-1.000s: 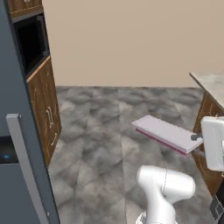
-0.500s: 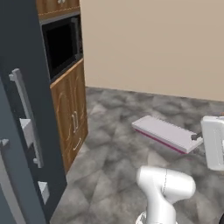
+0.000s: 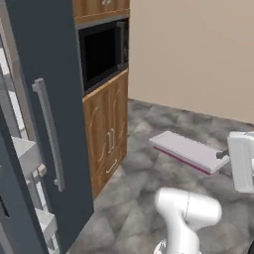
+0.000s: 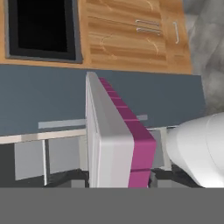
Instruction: The ice cube tray has been filled with water. Take the tray and place it in the freezer to make ice. Close the freezer door after placing the tray.
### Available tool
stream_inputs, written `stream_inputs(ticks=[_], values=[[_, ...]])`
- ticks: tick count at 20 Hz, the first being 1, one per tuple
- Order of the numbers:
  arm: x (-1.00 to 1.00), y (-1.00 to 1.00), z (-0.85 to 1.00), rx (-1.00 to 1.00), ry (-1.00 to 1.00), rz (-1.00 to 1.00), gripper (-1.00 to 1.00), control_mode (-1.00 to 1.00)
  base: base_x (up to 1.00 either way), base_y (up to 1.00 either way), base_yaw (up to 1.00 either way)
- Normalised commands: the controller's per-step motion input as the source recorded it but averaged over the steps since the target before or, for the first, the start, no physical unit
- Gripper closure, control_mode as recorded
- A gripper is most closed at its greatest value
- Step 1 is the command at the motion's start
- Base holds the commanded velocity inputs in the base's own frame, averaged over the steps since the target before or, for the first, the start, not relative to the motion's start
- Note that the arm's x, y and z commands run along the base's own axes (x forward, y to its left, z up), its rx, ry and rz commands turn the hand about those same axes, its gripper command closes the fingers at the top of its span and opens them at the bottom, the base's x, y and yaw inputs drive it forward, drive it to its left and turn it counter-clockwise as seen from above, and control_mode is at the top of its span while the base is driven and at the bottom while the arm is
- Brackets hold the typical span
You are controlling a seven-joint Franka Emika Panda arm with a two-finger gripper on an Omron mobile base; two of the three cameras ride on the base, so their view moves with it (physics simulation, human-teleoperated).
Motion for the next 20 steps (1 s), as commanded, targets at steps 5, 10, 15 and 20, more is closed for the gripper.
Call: stream_inputs(ticks=[5, 10, 15, 20], values=[[0.0, 0.0, 0.0, 0.0, 0.0, 0.0, 1.0, 1.0, -0.1, 0.0, 0.43], [0.0, 0.0, 0.0, 0.0, 0.0, 0.0, 1.0, 1.0, 0.04, -0.02, 0.42], [0.0, 0.0, 0.0, 0.0, 0.0, 0.0, 1.0, 1.0, 0.16, -0.07, 0.4], [0.0, 0.0, 0.0, 0.0, 0.0, 0.0, 1.0, 1.0, 0.16, -0.12, 0.4]])
